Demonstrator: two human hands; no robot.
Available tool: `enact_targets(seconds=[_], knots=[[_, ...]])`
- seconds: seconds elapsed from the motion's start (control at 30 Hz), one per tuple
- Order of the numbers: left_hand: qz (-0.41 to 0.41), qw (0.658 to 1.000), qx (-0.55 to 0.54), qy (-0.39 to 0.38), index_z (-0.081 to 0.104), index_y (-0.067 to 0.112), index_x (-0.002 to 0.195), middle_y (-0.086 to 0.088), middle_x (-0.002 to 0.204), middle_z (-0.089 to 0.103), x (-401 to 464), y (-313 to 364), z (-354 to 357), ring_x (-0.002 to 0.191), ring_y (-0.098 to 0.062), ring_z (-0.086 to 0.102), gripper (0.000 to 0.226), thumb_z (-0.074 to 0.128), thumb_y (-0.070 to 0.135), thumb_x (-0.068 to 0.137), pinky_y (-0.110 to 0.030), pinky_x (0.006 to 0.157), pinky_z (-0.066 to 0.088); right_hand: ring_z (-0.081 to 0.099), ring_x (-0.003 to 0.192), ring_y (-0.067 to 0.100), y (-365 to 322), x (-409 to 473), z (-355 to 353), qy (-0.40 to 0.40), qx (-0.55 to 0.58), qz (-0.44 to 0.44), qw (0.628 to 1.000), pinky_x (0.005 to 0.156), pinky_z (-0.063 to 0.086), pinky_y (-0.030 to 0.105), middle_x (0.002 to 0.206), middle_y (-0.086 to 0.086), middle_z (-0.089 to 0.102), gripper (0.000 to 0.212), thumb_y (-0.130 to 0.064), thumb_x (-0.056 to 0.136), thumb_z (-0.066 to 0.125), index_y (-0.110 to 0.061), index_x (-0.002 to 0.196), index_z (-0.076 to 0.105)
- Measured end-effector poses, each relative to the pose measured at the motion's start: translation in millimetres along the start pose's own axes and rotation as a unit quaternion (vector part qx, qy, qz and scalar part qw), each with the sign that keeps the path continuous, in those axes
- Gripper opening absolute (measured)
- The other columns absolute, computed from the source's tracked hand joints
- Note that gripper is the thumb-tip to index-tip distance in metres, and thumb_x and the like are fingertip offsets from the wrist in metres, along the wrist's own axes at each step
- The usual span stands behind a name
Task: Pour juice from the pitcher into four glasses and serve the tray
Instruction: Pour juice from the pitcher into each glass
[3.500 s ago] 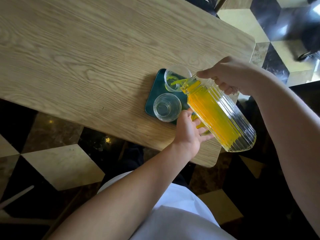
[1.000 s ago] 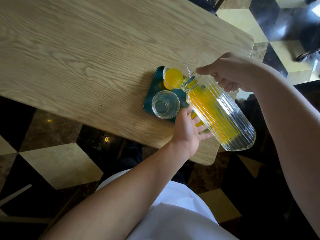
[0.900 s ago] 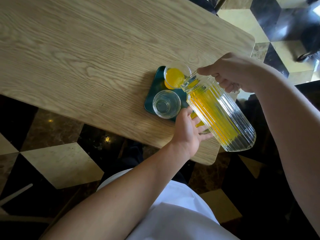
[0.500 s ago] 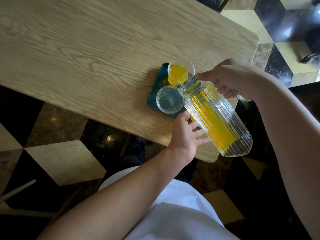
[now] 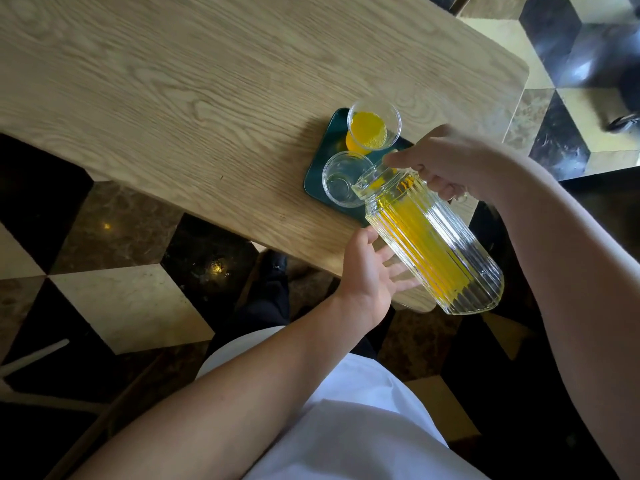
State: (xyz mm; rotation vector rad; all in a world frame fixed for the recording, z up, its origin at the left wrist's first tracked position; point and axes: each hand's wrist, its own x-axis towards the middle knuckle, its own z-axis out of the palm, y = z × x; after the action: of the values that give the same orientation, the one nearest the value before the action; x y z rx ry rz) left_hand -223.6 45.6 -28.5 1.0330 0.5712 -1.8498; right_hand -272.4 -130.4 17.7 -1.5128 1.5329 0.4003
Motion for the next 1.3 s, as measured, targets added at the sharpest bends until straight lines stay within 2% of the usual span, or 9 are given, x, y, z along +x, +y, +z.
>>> enact_targets(seconds=[0.13, 0.33, 0.5, 0.63, 0.73, 0.93, 1.1, 1.3], knots=[[-0.006, 1.000, -0.008, 0.004, 0.022, 0.024, 0.158, -0.025, 0.161, 0.024, -1, 2, -4, 0.142, -0.052, 0.029, 0.055, 0.030, 0.033, 0.104, -0.069, 0.102, 0.036, 0.034, 0.030, 0.011, -7, 2, 6, 0.002, -0.007, 0.013, 1.000, 0.037, 0.029, 0.020, 0.040, -0.005, 0.041, 0.050, -0.048, 0.079, 0.082, -0.018, 0.058, 0.048], [-0.016, 1.000, -0.023, -0.006, 0.014, 0.027, 0.160, -0.026, 0.161, 0.023, 1, 1, -10, 0.142, -0.054, 0.028, 0.060, 0.032, 0.034, 0.103, -0.073, 0.106, 0.032, 0.034, 0.036, 0.015, -14, 4, 10, -0.016, -0.025, 0.016, 0.999, 0.044, 0.029, 0.025, 0.045, -0.002, 0.041, 0.049, -0.048, 0.079, 0.081, -0.018, 0.058, 0.049], [-0.024, 0.999, -0.042, -0.015, 0.014, 0.028, 0.160, -0.026, 0.161, 0.024, 1, 1, -10, 0.142, -0.055, 0.027, 0.061, 0.034, 0.032, 0.102, -0.074, 0.107, 0.031, 0.029, 0.032, 0.011, -20, 3, 12, -0.026, -0.011, 0.029, 0.999, 0.039, 0.025, 0.020, 0.042, -0.006, 0.036, 0.058, -0.041, 0.083, 0.080, -0.019, 0.039, 0.050], [-0.028, 0.998, -0.054, -0.022, 0.013, 0.029, 0.160, -0.025, 0.162, 0.021, 0, 2, -9, 0.144, -0.055, 0.023, 0.062, 0.033, 0.031, 0.102, -0.074, 0.106, 0.030, 0.027, 0.034, 0.011, -24, 1, 10, -0.038, -0.011, 0.030, 0.999, 0.045, 0.022, 0.022, 0.045, -0.005, 0.035, 0.048, -0.042, 0.084, 0.080, -0.021, 0.055, 0.048], [-0.028, 0.998, -0.058, -0.029, 0.013, 0.029, 0.160, -0.025, 0.162, 0.022, 0, 2, -10, 0.144, -0.055, 0.023, 0.062, 0.032, 0.031, 0.101, -0.075, 0.106, 0.030, 0.027, 0.037, 0.012, -27, -1, 11, -0.043, -0.020, 0.033, 0.998, 0.049, 0.021, 0.025, 0.050, -0.003, 0.035, 0.046, -0.042, 0.084, 0.079, -0.020, 0.059, 0.047], [-0.027, 0.997, -0.064, -0.045, 0.017, 0.028, 0.159, -0.026, 0.162, 0.022, 2, 1, -12, 0.144, -0.055, 0.022, 0.062, 0.032, 0.030, 0.099, -0.076, 0.106, 0.028, 0.026, 0.041, 0.013, -32, -6, 11, -0.055, -0.029, 0.042, 0.997, 0.049, 0.021, 0.025, 0.056, 0.000, 0.034, 0.046, -0.041, 0.087, 0.077, -0.019, 0.062, 0.045], [-0.025, 0.996, -0.067, -0.058, 0.017, 0.027, 0.159, -0.028, 0.160, 0.025, 1, 0, -12, 0.144, -0.055, 0.021, 0.062, 0.030, 0.030, 0.099, -0.077, 0.107, 0.025, 0.025, 0.049, 0.015, -35, -9, 10, -0.061, -0.043, 0.043, 0.996, 0.056, 0.019, 0.029, 0.060, 0.002, 0.033, 0.045, -0.041, 0.088, 0.076, -0.019, 0.063, 0.045], [-0.024, 0.994, -0.072, -0.073, 0.020, 0.026, 0.159, -0.028, 0.158, 0.030, 0, -2, -13, 0.145, -0.055, 0.020, 0.061, 0.028, 0.029, 0.098, -0.078, 0.106, 0.026, 0.029, 0.049, 0.017, -35, -6, 10, -0.056, -0.075, 0.040, 0.995, 0.055, 0.022, 0.029, 0.059, 0.003, 0.035, 0.046, -0.043, 0.086, 0.076, -0.018, 0.062, 0.045]])
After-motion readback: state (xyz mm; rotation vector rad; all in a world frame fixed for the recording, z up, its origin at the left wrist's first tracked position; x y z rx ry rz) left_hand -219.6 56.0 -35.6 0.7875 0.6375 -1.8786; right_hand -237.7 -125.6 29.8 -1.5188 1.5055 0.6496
